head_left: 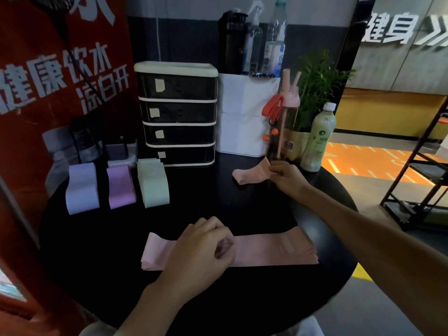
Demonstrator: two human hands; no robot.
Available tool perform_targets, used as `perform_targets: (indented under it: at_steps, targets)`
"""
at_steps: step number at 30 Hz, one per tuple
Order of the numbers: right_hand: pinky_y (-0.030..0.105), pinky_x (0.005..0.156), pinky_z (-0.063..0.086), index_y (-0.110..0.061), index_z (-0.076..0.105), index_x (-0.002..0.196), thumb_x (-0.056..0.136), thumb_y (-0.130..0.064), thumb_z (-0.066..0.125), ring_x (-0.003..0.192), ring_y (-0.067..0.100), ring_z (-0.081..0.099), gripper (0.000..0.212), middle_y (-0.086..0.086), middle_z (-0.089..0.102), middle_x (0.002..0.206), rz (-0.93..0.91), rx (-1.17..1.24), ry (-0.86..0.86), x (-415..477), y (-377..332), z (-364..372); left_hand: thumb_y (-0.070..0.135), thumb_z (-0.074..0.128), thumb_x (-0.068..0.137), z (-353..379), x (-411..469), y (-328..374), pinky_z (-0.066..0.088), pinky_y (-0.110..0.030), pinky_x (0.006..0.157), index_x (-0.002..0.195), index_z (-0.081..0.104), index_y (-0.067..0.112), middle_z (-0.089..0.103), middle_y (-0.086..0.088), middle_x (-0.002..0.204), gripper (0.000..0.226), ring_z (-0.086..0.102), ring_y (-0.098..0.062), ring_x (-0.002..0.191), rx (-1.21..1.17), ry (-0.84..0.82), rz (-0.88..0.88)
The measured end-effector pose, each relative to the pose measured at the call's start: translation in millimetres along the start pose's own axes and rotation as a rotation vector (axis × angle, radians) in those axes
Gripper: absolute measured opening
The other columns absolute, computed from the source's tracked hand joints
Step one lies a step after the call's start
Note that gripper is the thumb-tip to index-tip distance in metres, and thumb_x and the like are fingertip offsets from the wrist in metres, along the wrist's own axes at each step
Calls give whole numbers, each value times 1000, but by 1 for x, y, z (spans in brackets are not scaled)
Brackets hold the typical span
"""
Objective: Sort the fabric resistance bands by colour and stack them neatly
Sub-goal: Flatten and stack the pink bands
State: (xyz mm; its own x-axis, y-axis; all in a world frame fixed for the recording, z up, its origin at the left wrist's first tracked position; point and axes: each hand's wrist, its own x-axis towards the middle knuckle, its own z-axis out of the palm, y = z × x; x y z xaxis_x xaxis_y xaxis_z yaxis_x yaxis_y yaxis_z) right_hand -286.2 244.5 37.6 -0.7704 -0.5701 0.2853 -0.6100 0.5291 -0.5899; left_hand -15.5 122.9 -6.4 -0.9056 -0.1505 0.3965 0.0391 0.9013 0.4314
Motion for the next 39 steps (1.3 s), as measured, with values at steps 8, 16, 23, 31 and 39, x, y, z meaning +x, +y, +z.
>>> perform_targets:
  at_steps: [8,16,23,31,39]
  targets:
    - [-3,85,32,-1,68,114,89,10,52,109,7,53,31,0,60,120,-195,110,62,-37,-48,-30,38,46,84,-8,2,9,45,-29,72,85,66,28,55,17,87,22,54,-6,80,65,201,38]
    - [5,94,37,-5,72,103,90,13,48,109,-4,56,33,-5,64,114,-395,180,85,-66,-95,-62,21,67,90,-71,68,39,45,-19,76,103,66,19,58,11,96,13,55,-5,84,-202,395,31]
    - [16,96,46,-4,71,109,94,10,48,112,0,57,30,-4,63,118,-506,257,78,-88,-120,-91,22,70,92,-92,104,53,52,-22,77,106,73,12,72,0,97,18,67,-11,86,-445,304,-38]
    - [24,79,56,-11,62,109,86,-2,69,86,9,67,26,-6,69,95,-383,397,149,-89,-144,-101,8,67,92,-102,103,71,53,-25,71,91,75,1,74,-15,87,10,70,-21,78,-612,329,33]
    - [17,65,50,-8,70,88,86,0,66,67,4,57,9,-2,66,76,-389,418,323,-81,-163,-102,6,66,93,-81,83,61,57,-27,73,102,72,3,77,-11,94,11,72,-15,81,-796,112,-92]
